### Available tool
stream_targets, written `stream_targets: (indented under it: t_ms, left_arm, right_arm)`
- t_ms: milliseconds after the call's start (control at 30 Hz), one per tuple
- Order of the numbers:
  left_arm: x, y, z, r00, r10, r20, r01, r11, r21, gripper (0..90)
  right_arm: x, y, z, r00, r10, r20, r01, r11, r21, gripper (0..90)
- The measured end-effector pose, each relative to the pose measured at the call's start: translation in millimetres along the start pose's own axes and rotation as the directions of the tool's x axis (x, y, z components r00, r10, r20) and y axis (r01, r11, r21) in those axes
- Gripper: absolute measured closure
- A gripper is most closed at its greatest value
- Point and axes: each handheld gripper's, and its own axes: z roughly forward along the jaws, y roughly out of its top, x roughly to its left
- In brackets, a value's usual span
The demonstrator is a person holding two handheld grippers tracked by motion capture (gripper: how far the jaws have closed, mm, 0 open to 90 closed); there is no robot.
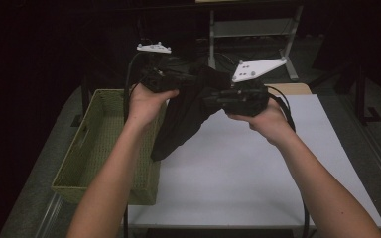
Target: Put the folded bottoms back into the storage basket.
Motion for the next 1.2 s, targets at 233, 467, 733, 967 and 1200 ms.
stream_targets:
  t_ms: [233, 467, 733, 967, 1200]
  left_arm:
    - [24.4, -16.7, -29.3, 0.9997, -0.014, -0.019, 0.014, 0.9996, -0.023, 84.7]
    - [45.2, -36.5, -59.6, 0.9983, -0.035, -0.046, 0.034, 0.9989, -0.033, 84.7]
    - [70.2, -58.5, -89.9, 0.9948, -0.044, -0.092, 0.042, 0.9987, -0.028, 84.7]
    - [93.5, -82.0, -110.6, 0.9853, -0.095, -0.142, 0.089, 0.9949, -0.046, 84.7]
    - [108.5, -101.0, -120.7, 0.9718, -0.120, -0.203, 0.116, 0.9927, -0.033, 84.7]
  right_arm:
    - [8.7, 14.5, 37.4, 0.9990, -0.026, -0.038, 0.027, 0.999, 0.025, 84.6]
    - [22.5, 26.0, 78.9, 0.9957, -0.046, -0.081, 0.050, 0.997, 0.053, 84.6]
    - [38.3, 35.0, 124.4, 0.9901, -0.055, -0.129, 0.066, 0.994, 0.082, 84.6]
    - [47.2, 36.9, 160.3, 0.9844, -0.053, -0.168, 0.071, 0.992, 0.105, 84.6]
    - [51.4, 31.1, 188.5, 0.9830, -0.032, -0.181, 0.055, 0.991, 0.124, 84.6]
